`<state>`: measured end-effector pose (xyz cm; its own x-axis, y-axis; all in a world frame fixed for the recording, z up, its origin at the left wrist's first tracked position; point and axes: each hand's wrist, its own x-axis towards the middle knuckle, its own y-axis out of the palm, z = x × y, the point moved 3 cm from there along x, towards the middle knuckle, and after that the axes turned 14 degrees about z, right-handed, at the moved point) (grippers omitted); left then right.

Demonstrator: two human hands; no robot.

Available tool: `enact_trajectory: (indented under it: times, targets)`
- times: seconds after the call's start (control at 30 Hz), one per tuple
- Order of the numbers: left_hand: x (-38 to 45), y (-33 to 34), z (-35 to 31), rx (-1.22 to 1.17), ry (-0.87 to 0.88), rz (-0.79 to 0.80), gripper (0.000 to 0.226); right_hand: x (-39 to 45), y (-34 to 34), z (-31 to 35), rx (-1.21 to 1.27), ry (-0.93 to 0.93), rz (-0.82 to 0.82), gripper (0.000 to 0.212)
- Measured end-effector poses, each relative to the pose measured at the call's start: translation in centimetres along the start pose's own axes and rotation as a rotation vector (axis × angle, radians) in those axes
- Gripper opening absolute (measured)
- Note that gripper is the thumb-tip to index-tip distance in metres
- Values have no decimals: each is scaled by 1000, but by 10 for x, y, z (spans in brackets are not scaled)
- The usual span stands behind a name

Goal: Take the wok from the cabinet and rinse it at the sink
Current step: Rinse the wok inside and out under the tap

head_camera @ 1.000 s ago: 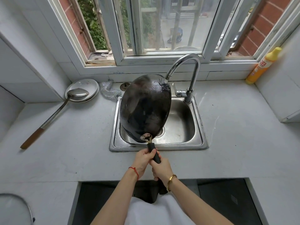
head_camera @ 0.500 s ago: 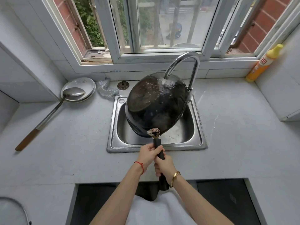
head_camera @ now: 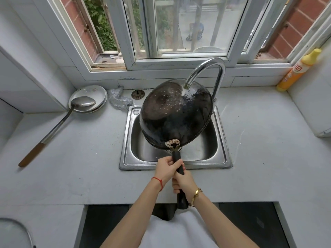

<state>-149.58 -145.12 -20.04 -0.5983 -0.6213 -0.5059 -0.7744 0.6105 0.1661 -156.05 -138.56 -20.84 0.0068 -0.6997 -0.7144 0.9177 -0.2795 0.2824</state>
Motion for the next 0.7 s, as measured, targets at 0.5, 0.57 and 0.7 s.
enact_trajectory:
  times: [0.5, 0.57, 0.7]
  targets:
    - [-3, -19, -14, 143, 54, -157, 17, 4, 21, 17, -20, -8, 91, 35]
    - [-5, -20, -15, 137, 61, -161, 18, 4, 23, 17, -16, -10, 101, 37]
    - [-11, -18, -14, 129, 61, -161, 17, 0, 24, 12, 4, -17, 123, 39]
